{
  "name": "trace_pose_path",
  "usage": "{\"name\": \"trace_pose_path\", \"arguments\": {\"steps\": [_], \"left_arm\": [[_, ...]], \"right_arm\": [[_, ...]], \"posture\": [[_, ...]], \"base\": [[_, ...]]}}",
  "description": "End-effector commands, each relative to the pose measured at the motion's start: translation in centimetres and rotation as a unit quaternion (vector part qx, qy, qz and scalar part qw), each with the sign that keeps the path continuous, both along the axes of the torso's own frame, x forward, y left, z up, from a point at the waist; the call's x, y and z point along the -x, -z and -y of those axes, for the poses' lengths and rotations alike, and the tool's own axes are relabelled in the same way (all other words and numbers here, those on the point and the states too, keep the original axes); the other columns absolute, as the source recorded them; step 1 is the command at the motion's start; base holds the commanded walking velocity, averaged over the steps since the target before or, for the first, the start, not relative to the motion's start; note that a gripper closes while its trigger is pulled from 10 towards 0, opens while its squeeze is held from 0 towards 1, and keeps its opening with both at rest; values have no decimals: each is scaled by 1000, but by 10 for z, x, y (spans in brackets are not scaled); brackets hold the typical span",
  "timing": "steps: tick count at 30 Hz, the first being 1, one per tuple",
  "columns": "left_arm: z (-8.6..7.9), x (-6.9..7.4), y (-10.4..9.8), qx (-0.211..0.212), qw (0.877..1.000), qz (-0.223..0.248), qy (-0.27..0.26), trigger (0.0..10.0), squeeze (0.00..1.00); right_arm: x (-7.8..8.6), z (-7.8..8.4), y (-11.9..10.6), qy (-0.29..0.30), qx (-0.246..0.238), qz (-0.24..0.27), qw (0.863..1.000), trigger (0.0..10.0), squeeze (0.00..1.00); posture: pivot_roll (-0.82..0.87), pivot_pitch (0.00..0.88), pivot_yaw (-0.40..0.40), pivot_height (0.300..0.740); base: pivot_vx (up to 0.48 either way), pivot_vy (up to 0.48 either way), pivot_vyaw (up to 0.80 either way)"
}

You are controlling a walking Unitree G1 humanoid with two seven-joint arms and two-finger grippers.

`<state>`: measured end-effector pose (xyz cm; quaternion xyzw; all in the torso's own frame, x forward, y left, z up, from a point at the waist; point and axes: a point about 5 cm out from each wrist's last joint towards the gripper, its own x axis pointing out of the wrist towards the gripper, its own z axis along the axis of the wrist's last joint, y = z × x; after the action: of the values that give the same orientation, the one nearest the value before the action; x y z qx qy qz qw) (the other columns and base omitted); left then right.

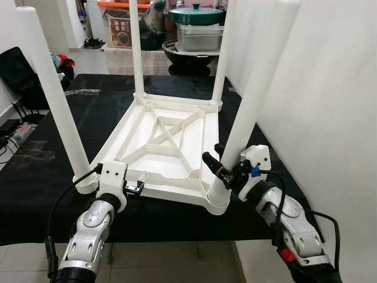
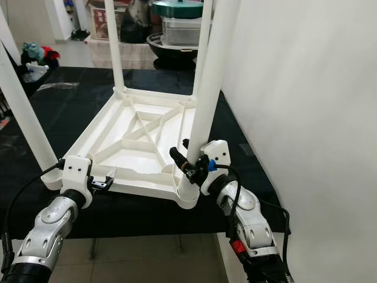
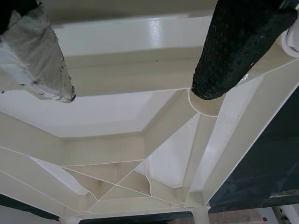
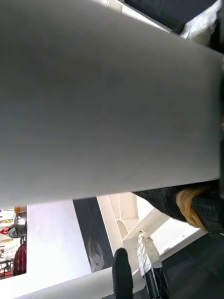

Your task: Building children table

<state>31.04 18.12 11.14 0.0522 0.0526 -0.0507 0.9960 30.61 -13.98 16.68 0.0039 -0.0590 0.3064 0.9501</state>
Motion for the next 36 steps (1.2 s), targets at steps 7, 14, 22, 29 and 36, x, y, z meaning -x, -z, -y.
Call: {"name": "trace_pose_path", "arguments": {"steps": [7, 14, 22, 29, 36], "left_arm": [[1, -2, 0, -1, 1000, -6, 0, 10000, 0], [1, -3, 1, 2, 1000, -7, 0, 10000, 0], [-4, 3, 3, 6, 1000, -11, -12, 10000, 0], [-9, 5, 5, 8, 1000, -14, -20, 10000, 0], [-9, 5, 5, 8, 1000, -15, -20, 10000, 0]], "right_arm": [[-2, -4, 18, -59, 3, -56, 997, 10000, 0], [-1, -8, 12, -133, 5, -45, 990, 10000, 0], [-6, -18, 4, -202, -19, -40, 978, 10000, 0], [-4, -23, 11, -217, -11, -44, 975, 10000, 0], [-3, -21, 14, -215, -11, -45, 975, 10000, 0]], "posture": [[48, 0, -90, 740], [49, 0, -89, 740], [88, 0, -121, 740], [88, 0, -126, 740], [83, 0, -120, 740]], "base": [[0, 0, 0], [0, 0, 0], [0, 0, 0], [0, 0, 0], [0, 0, 0]]}}
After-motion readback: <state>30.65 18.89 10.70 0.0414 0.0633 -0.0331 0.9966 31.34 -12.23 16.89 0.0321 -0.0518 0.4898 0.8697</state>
